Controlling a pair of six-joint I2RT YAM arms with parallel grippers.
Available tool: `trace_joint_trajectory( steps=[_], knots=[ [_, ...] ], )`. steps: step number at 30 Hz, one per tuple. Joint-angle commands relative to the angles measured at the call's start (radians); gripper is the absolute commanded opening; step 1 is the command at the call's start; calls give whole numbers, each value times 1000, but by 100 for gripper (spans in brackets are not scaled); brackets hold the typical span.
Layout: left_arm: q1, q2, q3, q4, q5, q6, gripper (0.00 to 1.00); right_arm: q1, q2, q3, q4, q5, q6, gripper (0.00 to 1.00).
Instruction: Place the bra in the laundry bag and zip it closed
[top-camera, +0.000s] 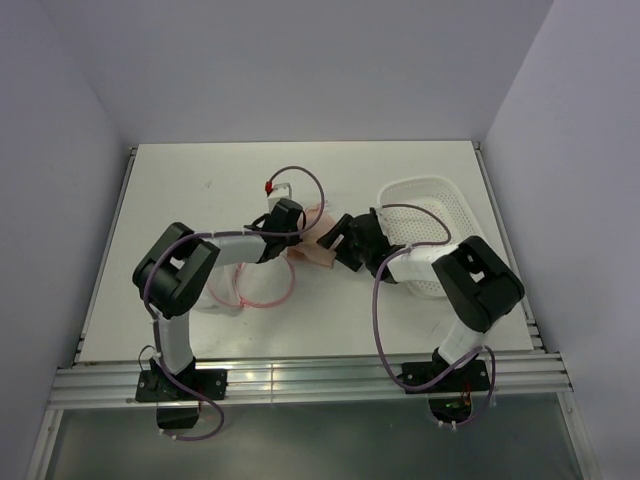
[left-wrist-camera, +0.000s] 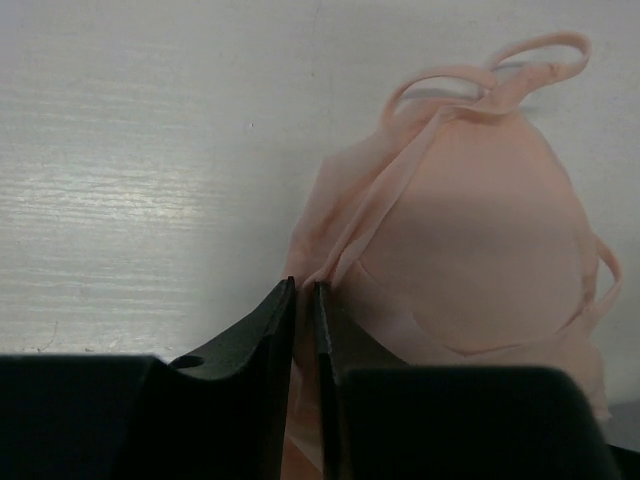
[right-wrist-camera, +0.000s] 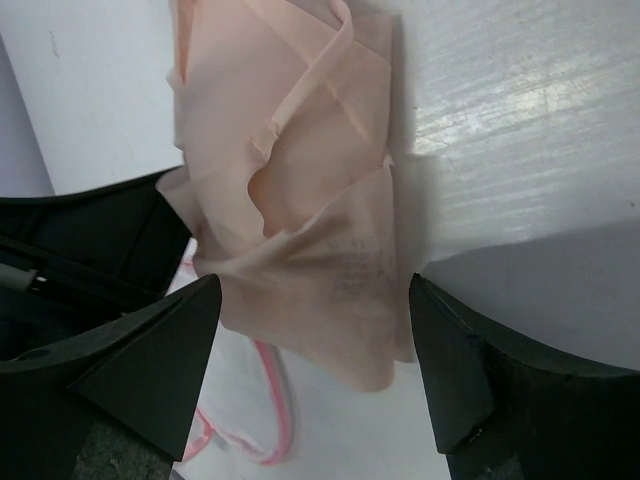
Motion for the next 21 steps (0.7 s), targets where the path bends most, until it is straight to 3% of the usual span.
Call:
trace_joint_trajectory(
  steps=[1,7,17,21],
  knots=[
    [-10,23,-6,12,14,-13,20,-4,30,-4,71,33,24,84],
    [-10,46,0,-1,18,-10,8,-4,80,3,140,24,26,84],
    [-12,69,8,-4,49,-4,1,-4,134,54,237,4,-12,82],
    [-12,70,12,-10,58,1,0,-4,129,51,272,8,-29,76]
  ],
)
